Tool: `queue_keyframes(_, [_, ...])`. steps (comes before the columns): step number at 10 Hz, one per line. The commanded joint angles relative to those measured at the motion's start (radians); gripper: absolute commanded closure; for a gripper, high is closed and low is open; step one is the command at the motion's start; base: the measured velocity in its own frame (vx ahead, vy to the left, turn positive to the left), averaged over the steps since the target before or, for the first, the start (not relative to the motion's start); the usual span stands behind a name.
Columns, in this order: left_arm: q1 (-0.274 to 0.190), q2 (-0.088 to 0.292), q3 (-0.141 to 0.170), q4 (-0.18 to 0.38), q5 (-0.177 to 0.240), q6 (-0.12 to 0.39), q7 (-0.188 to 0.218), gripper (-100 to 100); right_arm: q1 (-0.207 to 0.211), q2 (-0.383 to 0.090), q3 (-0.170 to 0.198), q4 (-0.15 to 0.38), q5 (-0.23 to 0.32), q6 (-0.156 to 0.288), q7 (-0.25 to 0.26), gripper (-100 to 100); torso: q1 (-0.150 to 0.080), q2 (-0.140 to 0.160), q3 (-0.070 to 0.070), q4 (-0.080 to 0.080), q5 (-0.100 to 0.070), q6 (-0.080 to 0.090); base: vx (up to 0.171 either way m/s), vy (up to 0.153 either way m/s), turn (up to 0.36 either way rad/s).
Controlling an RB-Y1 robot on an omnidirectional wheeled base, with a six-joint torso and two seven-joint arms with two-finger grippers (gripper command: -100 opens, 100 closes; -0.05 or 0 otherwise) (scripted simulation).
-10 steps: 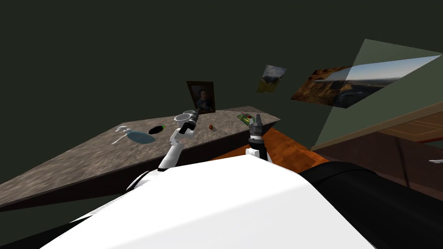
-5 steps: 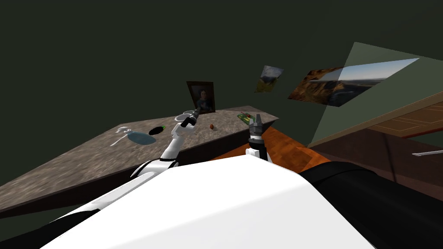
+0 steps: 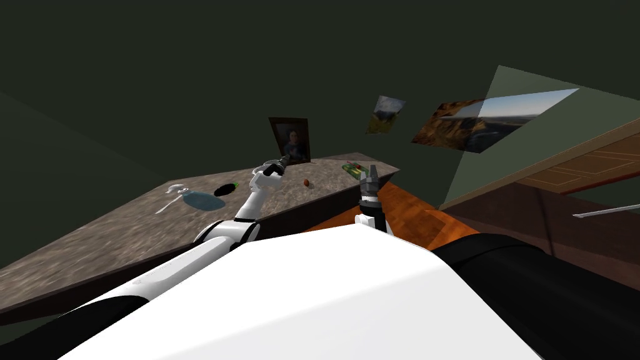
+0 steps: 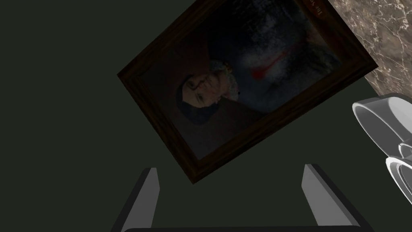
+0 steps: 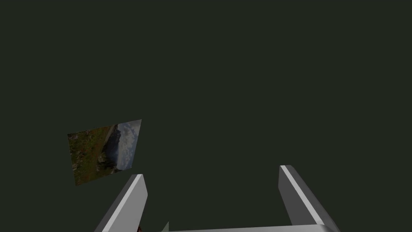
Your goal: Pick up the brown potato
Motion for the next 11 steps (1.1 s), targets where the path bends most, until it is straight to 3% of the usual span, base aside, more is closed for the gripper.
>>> queue_keyframes(1, [-0.050,0.008,0.002,0.050,0.013,0.050,-0.023,-100,0.000,0.000,0.000,0.000,0.000,0.000,0.000,0,0.000,0.000,0.000,0.000,0.000,0.000,-0.013,0.031,-0.091])
queue_keyframes(3, [-0.064,0.008,0.002,0.076,0.013,0.051,-0.023,-100,0.000,0.000,0.000,0.000,0.000,0.000,0.000,0,0.000,0.000,0.000,0.000,0.000,0.000,-0.008,0.026,-0.024])
queue_keyframes(4, [-0.106,0.012,0.006,0.109,0.023,0.101,-0.046,-100,0.000,0.000,0.000,0.000,0.000,0.000,0.000,0,0.000,0.000,0.000,0.000,0.000,0.000,-0.012,0.029,-0.100])
queue_keyframes(5, [-0.119,0.012,0.006,0.140,0.023,0.101,-0.046,-100,0.000,0.000,0.000,0.000,0.000,0.000,0.000,0,0.000,0.000,0.000,0.000,0.000,0.001,-0.009,0.034,-0.064])
queue_keyframes(8, [-0.217,0.015,0.017,0.241,0.043,0.189,-0.093,-100,0.000,0.000,0.000,0.000,0.000,0.000,0.000,0,0.001,0.000,0.000,0.000,0.000,0.000,-0.009,0.037,-0.080])
queue_keyframes(11, [-0.269,0.015,0.025,0.329,0.053,0.246,-0.117,-100,0.000,0.000,0.000,0.000,0.000,0.000,0.000,0,0.000,0.000,0.000,0.000,0.000,0.001,-0.007,0.027,-0.082])
